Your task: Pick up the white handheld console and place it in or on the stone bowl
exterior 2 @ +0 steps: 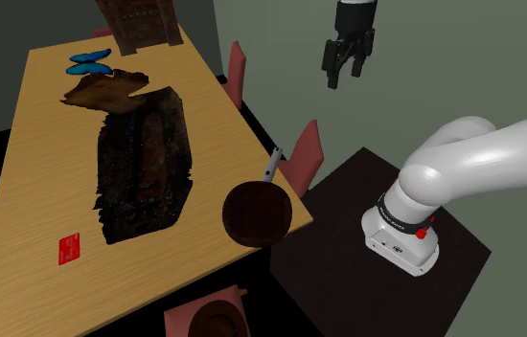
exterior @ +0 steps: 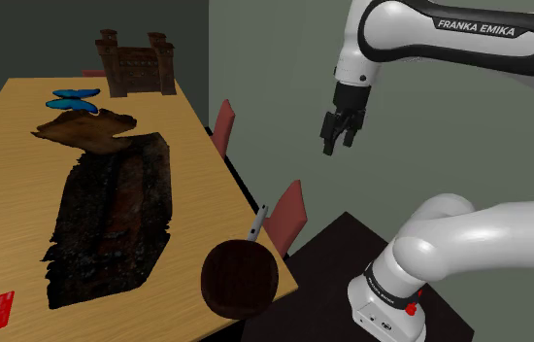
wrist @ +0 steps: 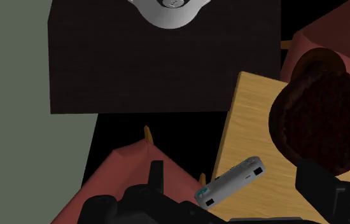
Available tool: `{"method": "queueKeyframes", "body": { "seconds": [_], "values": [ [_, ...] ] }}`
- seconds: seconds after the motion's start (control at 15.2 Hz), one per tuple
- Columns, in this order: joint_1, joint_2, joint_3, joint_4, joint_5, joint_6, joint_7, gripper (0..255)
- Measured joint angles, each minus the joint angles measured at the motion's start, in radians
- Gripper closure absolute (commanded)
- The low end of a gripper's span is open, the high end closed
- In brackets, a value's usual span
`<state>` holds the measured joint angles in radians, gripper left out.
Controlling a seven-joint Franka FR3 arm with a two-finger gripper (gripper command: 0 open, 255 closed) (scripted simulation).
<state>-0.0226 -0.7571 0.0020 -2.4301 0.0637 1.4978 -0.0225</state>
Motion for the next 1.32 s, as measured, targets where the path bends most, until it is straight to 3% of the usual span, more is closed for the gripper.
{"method": "queueKeyframes", "body": {
  "seconds": [0.2, 0.66, 1.32],
  "values": [
    [-0.007, 0.002, 0.022, -0.034, 0.019, 0.039, 0.050, 0],
    [-0.034, 0.057, 0.159, -0.184, 0.131, 0.271, 0.340, 0],
    [-0.097, 0.364, 0.348, -0.260, 0.230, 0.700, 0.743, 0]
  ]
}}
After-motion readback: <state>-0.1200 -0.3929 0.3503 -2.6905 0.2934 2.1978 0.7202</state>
